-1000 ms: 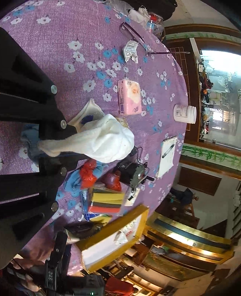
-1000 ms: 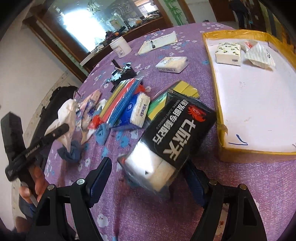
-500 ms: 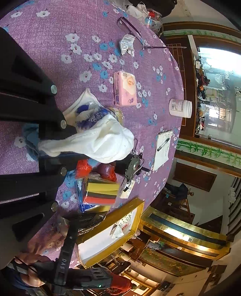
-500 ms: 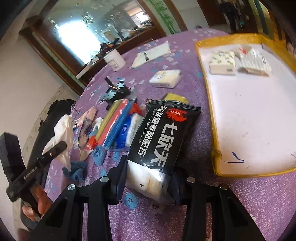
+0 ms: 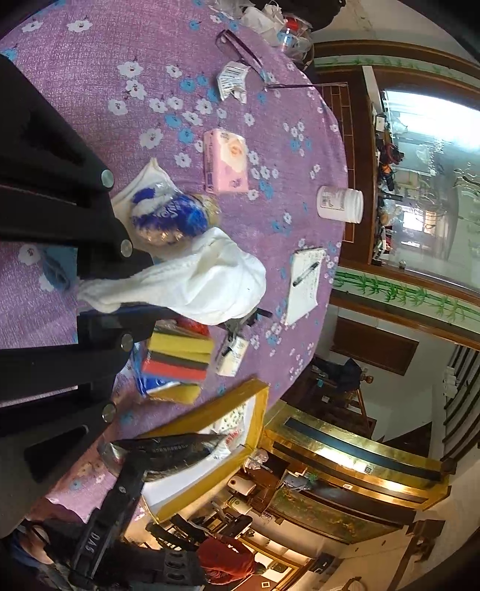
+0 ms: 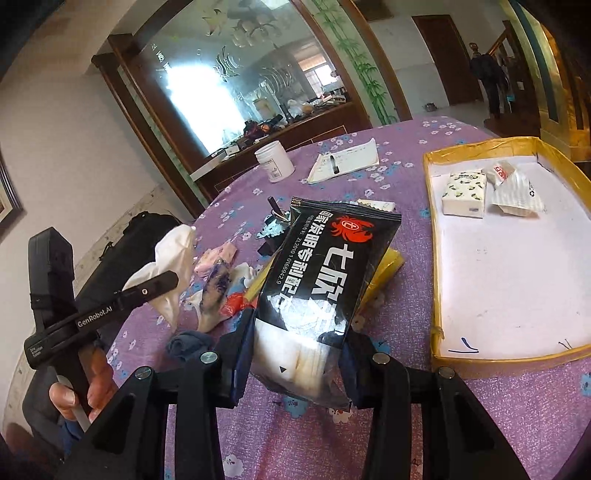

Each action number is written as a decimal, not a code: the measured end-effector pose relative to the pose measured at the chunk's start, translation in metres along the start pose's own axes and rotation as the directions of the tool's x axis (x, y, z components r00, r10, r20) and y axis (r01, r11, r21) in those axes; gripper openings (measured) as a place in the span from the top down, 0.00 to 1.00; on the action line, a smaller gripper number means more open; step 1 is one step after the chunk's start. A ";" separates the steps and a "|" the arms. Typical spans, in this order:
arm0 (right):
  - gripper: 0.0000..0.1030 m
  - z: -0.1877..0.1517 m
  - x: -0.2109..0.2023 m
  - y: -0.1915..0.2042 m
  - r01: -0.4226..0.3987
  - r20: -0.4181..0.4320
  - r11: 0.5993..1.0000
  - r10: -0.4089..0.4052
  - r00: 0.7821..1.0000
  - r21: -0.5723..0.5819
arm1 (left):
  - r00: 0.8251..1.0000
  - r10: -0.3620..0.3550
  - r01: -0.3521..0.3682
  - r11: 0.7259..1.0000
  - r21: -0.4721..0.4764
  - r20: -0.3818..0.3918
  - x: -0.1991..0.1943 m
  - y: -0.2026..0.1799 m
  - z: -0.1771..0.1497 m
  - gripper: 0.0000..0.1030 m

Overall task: Organize soft objects
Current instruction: 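Carry the white cloth with the left tool over the tray while the right carries the black bag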

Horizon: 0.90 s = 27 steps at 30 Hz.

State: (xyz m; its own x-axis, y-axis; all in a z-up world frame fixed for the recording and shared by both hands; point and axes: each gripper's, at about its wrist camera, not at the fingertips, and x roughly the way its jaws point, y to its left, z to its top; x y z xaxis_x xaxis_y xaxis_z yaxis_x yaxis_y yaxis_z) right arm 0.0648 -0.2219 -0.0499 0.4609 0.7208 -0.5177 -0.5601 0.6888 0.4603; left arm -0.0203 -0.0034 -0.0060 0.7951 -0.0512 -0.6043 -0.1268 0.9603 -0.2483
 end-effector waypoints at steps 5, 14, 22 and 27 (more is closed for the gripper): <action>0.57 0.001 -0.005 -0.006 -0.004 0.015 1.000 0.004 1.000 0.013 | 1.000 -0.015 0.015 1.000 0.003 0.002 -0.001 -0.006 0.004 0.91; 0.57 0.000 -0.013 -0.016 -0.012 0.029 0.999 0.011 1.000 0.040 | 1.000 -0.030 0.030 0.998 -0.047 -0.002 -0.005 -0.002 0.008 0.91; 0.57 0.001 -0.017 -0.016 -0.017 0.041 0.999 0.016 0.999 0.035 | 0.999 -0.038 0.037 0.998 -0.058 -0.014 -0.003 -0.002 0.009 0.91; 0.57 0.003 -0.023 -0.018 -0.018 0.047 0.999 0.016 0.999 0.040 | 0.998 -0.059 0.059 0.997 -0.040 -0.014 -0.001 -0.014 0.011 0.91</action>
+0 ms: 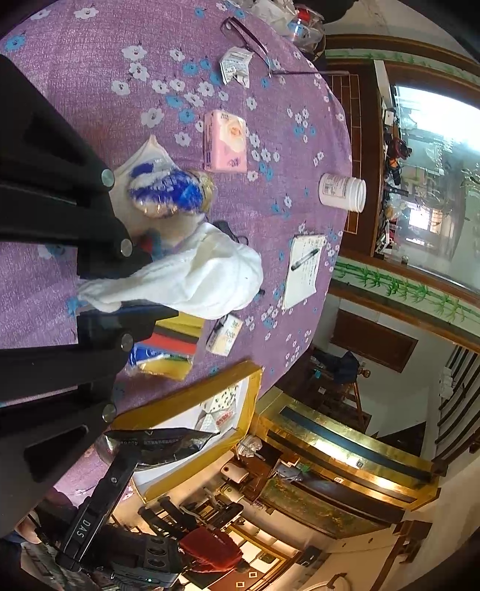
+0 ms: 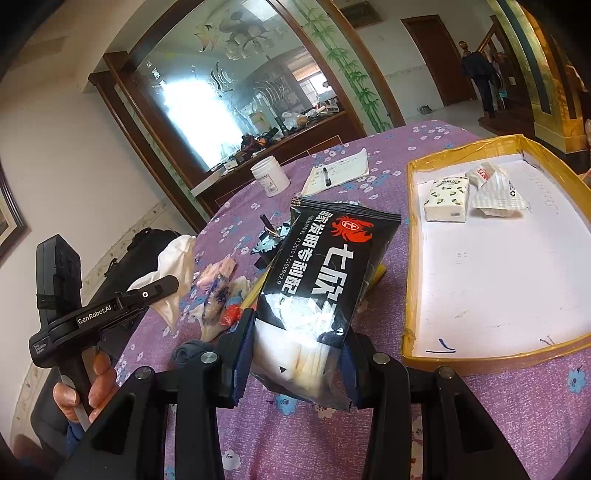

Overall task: Organize soft objects
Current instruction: 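Carry the white cloth with the left tool over the tray while the right carries the black bag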

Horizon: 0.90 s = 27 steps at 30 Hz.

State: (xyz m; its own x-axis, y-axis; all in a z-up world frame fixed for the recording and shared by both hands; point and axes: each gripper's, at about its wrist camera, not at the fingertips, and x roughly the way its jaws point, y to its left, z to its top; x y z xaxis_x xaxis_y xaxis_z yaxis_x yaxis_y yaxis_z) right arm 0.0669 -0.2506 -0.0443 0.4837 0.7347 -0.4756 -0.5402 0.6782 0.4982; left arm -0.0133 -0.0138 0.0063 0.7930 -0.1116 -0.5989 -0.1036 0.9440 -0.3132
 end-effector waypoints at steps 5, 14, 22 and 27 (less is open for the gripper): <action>0.57 0.010 -0.019 -0.009 0.019 0.059 1.000 -0.020 0.998 0.020 | 0.999 -0.040 0.040 0.999 0.036 -0.016 0.009 -0.023 0.004 0.91; 0.57 0.027 -0.060 -0.059 0.123 0.160 0.987 -0.139 0.977 0.106 | 0.985 -0.152 0.162 0.977 0.138 -0.080 0.045 -0.101 0.011 0.91; 0.57 0.036 -0.079 -0.100 0.198 0.169 0.969 -0.222 0.960 0.151 | 0.963 -0.201 0.241 0.941 0.238 -0.180 0.089 -0.182 0.002 0.91; 0.57 0.055 -0.082 -0.119 0.228 0.152 0.962 -0.251 0.956 0.154 | 0.953 -0.193 0.250 0.936 0.248 -0.234 0.123 -0.214 0.006 0.91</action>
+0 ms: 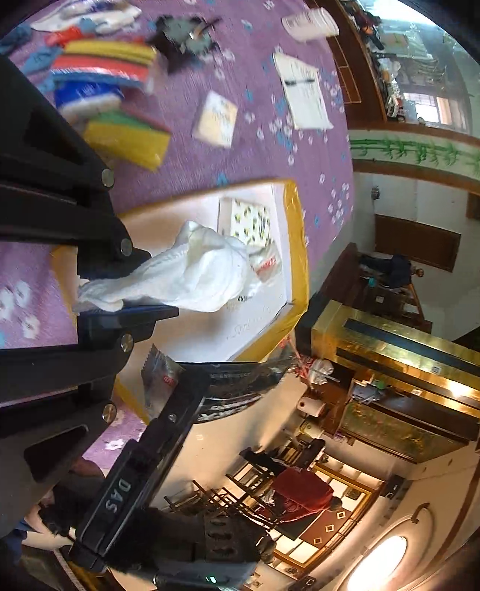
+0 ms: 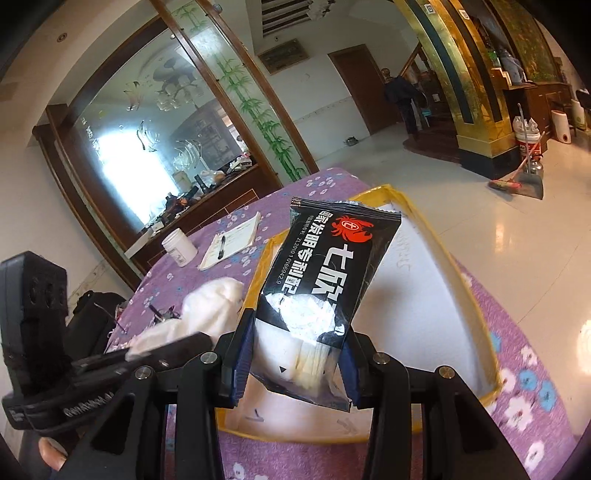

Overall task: Organize soft objects
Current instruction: 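Carry the white cloth with the left tool over the tray while the right carries the black bag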

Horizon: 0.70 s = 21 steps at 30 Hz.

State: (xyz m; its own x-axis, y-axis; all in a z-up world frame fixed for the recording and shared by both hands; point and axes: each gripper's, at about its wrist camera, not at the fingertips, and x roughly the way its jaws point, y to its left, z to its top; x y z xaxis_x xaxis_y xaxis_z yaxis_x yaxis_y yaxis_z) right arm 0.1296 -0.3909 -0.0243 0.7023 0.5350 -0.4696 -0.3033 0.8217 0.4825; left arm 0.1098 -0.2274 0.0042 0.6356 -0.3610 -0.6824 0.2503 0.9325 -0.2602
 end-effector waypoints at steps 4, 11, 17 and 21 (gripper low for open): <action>0.57 0.032 0.012 -0.005 0.031 -0.023 0.999 -0.031 0.999 -0.023 | 0.999 0.018 -0.019 1.000 -0.014 -0.028 0.029 -0.004 0.018 0.91; 0.57 0.066 0.061 -0.003 0.132 -0.105 0.983 -0.146 0.984 -0.130 | 0.997 0.006 -0.013 0.994 -0.104 -0.073 0.067 0.013 0.026 0.91; 0.57 0.073 0.097 -0.010 0.202 -0.133 0.956 -0.233 0.963 -0.213 | 0.996 0.009 -0.016 0.996 -0.085 -0.088 0.078 0.014 0.021 0.91; 0.57 0.069 0.111 -0.025 0.184 -0.187 0.969 -0.214 0.959 -0.164 | 0.995 0.020 -0.028 0.997 -0.077 -0.102 0.083 0.016 0.017 0.91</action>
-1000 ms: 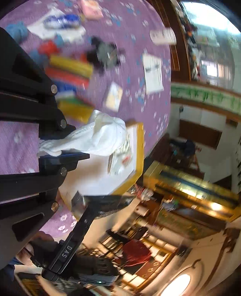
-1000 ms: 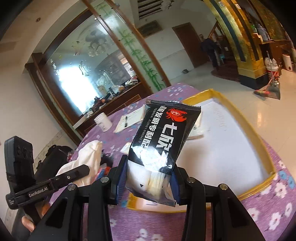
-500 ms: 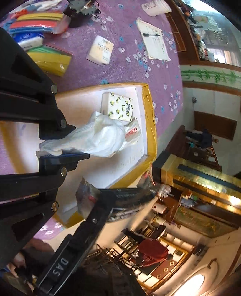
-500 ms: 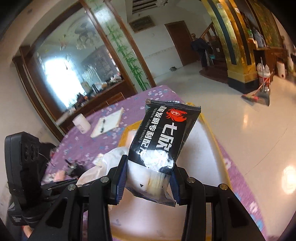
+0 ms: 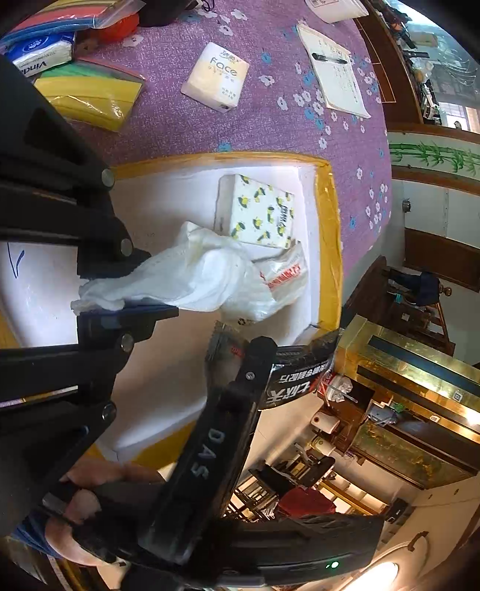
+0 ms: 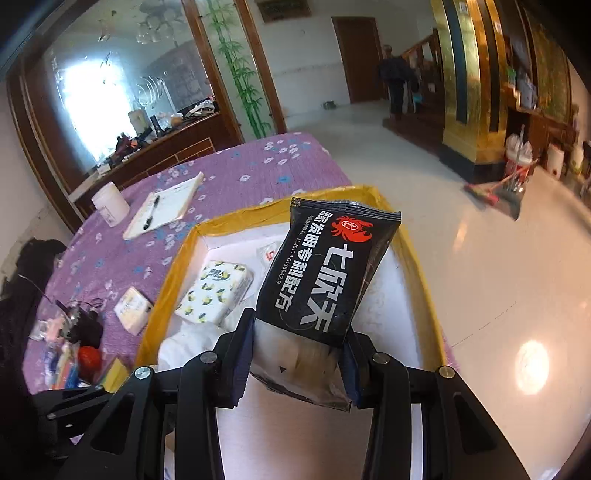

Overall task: Organize soft objects
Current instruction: 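Open the right tool to drop the black bag while the left releases the white cloth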

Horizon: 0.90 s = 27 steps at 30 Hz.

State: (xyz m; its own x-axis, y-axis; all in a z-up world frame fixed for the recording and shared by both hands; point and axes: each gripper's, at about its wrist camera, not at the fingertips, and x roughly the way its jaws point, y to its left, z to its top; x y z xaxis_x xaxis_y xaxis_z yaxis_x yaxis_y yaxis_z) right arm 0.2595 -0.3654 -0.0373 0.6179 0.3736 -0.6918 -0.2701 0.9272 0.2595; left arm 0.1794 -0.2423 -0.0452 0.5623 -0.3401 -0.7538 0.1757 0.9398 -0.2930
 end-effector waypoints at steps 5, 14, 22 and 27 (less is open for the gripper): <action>0.57 -0.002 0.004 -0.007 -0.055 -0.013 0.998 0.056 0.998 0.037 | 1.000 -0.006 0.005 1.000 -0.026 -0.031 0.009 0.007 -0.001 0.91; 0.55 -0.005 0.005 -0.009 -0.049 -0.038 0.997 0.051 0.998 0.053 | 0.998 0.002 -0.003 1.000 -0.017 -0.060 0.019 0.006 -0.004 0.91; 0.48 -0.005 0.000 -0.012 -0.047 -0.022 0.996 0.048 0.999 0.074 | 0.998 -0.003 0.002 1.000 -0.014 -0.061 0.021 0.006 -0.005 0.85; 0.34 -0.006 -0.012 -0.015 -0.069 0.041 0.993 0.065 0.997 0.091 | 0.999 -0.011 0.012 1.000 0.002 -0.033 0.015 0.001 -0.007 0.70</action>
State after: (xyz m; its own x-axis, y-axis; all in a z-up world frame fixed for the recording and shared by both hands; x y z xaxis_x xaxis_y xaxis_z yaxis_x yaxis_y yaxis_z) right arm 0.2520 -0.3836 -0.0369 0.6285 0.4342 -0.6453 -0.2435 0.8978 0.3669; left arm 0.1828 -0.2464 -0.0612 0.5335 -0.3517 -0.7692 0.1840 0.9359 -0.3003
